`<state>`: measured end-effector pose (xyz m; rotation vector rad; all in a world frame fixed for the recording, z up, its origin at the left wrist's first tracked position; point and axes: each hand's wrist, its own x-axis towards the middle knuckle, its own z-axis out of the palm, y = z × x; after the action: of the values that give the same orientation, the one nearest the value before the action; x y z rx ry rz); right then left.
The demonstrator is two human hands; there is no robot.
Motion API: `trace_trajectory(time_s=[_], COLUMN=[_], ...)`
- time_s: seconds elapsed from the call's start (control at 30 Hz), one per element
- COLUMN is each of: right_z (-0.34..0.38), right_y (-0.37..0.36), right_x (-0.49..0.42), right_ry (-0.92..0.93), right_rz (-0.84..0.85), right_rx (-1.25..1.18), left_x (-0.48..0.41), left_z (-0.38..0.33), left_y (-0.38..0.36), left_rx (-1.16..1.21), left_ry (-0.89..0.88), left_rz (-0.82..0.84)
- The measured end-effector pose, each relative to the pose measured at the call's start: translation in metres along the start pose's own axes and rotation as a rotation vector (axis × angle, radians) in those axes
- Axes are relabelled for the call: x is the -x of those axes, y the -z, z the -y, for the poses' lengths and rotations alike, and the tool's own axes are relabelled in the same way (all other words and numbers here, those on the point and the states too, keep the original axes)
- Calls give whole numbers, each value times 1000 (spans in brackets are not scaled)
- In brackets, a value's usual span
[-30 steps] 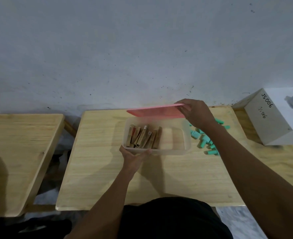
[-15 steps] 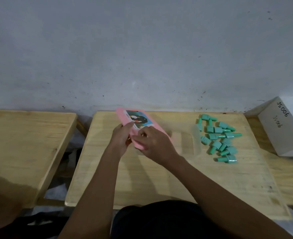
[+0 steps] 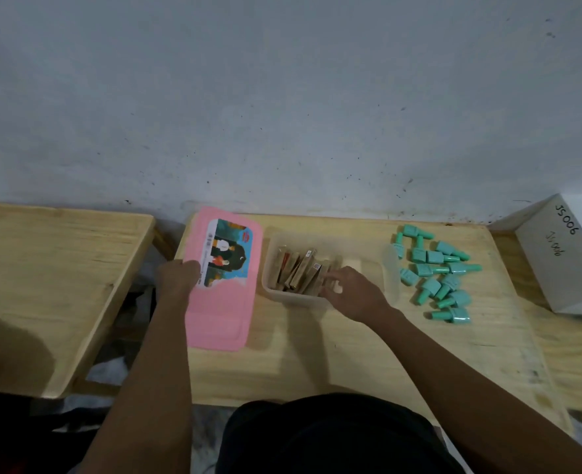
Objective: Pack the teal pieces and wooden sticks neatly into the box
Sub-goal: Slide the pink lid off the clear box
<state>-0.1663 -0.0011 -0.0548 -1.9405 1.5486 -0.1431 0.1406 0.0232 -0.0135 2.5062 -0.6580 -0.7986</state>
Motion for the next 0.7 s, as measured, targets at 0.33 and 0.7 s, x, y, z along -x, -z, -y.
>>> trace_trajectory(time_s=[0.33, 0.7], right_z=[-20, -4], right_y=[-1, -16], right_x=[-16, -53], right_ry=[-167, -203], right_rz=[112, 155], right_rx=[-170, -297], left_x=[16, 37], left_z=[14, -10], left_y=[-60, -96], left_rx=[-91, 73], left_ry=[-137, -406], left_rz=[53, 292])
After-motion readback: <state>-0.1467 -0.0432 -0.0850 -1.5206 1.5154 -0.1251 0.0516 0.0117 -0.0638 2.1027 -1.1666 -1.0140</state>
